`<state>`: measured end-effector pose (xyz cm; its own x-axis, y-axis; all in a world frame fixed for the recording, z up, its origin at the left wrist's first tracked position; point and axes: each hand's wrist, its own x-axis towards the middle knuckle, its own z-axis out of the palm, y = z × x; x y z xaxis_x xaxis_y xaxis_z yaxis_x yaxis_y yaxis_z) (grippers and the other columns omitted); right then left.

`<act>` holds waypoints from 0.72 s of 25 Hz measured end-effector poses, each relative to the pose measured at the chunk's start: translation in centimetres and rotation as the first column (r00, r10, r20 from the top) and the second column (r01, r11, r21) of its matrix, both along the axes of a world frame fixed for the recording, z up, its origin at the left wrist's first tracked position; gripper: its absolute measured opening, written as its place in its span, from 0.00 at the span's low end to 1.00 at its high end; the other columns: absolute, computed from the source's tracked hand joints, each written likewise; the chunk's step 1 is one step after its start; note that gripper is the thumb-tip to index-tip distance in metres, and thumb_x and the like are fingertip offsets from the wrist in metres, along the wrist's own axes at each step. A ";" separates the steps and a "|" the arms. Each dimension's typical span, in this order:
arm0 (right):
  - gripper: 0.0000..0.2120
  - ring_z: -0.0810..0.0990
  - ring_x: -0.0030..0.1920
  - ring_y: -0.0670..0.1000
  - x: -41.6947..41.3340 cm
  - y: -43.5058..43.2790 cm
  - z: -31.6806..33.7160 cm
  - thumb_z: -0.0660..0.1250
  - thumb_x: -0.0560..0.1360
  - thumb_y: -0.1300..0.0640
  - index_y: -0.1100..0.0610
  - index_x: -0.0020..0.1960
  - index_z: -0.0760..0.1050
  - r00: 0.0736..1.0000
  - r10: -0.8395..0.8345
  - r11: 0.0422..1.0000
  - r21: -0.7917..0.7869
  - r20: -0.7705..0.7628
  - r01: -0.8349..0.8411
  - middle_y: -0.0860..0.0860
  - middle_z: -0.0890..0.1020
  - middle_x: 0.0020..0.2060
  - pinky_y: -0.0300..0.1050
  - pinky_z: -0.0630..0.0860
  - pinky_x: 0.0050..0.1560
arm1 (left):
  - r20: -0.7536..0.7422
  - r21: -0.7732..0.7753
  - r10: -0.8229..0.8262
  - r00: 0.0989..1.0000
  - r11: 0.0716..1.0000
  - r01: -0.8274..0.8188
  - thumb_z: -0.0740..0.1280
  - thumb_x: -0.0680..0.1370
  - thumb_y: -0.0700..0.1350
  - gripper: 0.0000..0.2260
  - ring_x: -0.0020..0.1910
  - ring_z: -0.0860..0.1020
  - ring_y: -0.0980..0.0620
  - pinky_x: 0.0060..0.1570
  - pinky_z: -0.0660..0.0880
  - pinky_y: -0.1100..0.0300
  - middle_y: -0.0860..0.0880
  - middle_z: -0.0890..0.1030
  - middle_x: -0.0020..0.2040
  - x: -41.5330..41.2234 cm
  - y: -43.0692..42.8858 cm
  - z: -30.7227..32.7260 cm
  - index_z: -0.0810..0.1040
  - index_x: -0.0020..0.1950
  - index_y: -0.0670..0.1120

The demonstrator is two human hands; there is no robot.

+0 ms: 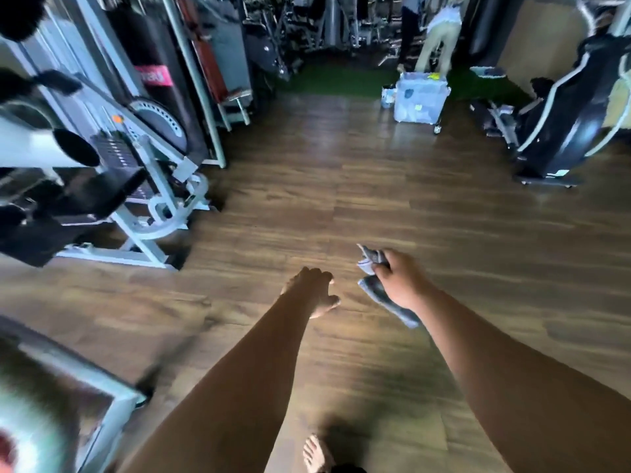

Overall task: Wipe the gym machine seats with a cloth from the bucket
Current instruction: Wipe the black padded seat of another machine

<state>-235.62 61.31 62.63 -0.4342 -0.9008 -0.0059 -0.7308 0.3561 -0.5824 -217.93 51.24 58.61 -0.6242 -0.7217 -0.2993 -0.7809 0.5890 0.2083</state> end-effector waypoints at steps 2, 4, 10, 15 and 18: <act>0.10 0.82 0.53 0.60 -0.5 -6.3 -0.5 0.63 0.80 0.53 0.55 0.57 0.79 0.998 0.062 0.998 0.011 -0.009 -0.061 0.55 0.85 0.52 0.48 0.74 0.49 | -0.002 0.006 0.066 0.998 0.998 -0.066 0.66 0.78 0.62 0.28 0.74 0.66 0.42 0.71 0.68 0.47 0.46 0.72 0.73 0.2 -5.4 -0.7 0.69 0.75 0.53; 0.11 0.81 0.53 0.59 -1.0 -12.9 -0.5 0.62 0.80 0.53 0.54 0.58 0.79 0.994 0.106 0.994 0.019 -0.004 -0.106 0.54 0.85 0.52 0.47 0.74 0.49 | 0.009 0.014 0.129 0.992 0.992 -0.129 0.66 0.78 0.62 0.28 0.74 0.65 0.43 0.71 0.68 0.46 0.46 0.72 0.74 0.7 -11.4 -0.6 0.69 0.75 0.54; 0.08 0.81 0.50 0.59 -0.5 -31.1 0.1 0.62 0.79 0.53 0.55 0.52 0.78 0.973 0.229 0.973 -0.023 0.033 -0.229 0.55 0.85 0.48 0.47 0.71 0.44 | 0.016 -0.033 0.261 0.965 0.965 -0.261 0.66 0.78 0.62 0.28 0.73 0.67 0.45 0.66 0.72 0.48 0.48 0.73 0.72 2.0 -26.8 1.0 0.69 0.75 0.54; 0.07 0.81 0.48 0.61 -0.6 -47.2 0.1 0.63 0.79 0.53 0.56 0.49 0.76 0.926 0.377 0.926 -0.029 0.012 -0.377 0.57 0.84 0.47 0.47 0.69 0.42 | 0.008 -0.061 0.394 0.919 0.917 -0.393 0.66 0.79 0.61 0.27 0.71 0.68 0.45 0.65 0.73 0.46 0.49 0.73 0.72 2.7 -40.1 0.1 0.69 0.75 0.54; 0.09 0.81 0.49 0.61 -0.5 -56.4 0.4 0.64 0.79 0.52 0.56 0.52 0.78 0.886 0.463 0.886 -0.026 0.030 -0.462 0.57 0.84 0.49 0.48 0.72 0.45 | -0.014 -0.055 0.502 0.865 0.863 -0.502 0.66 0.79 0.62 0.27 0.71 0.69 0.45 0.65 0.73 0.46 0.49 0.74 0.71 3.3 -46.7 -0.1 0.70 0.75 0.54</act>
<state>-236.16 4.91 63.03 0.0318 -0.9995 0.0049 -0.7896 -0.0282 -0.6130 -214.67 4.57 58.48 -0.1733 -0.9524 -0.2506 -0.9740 0.1281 0.1869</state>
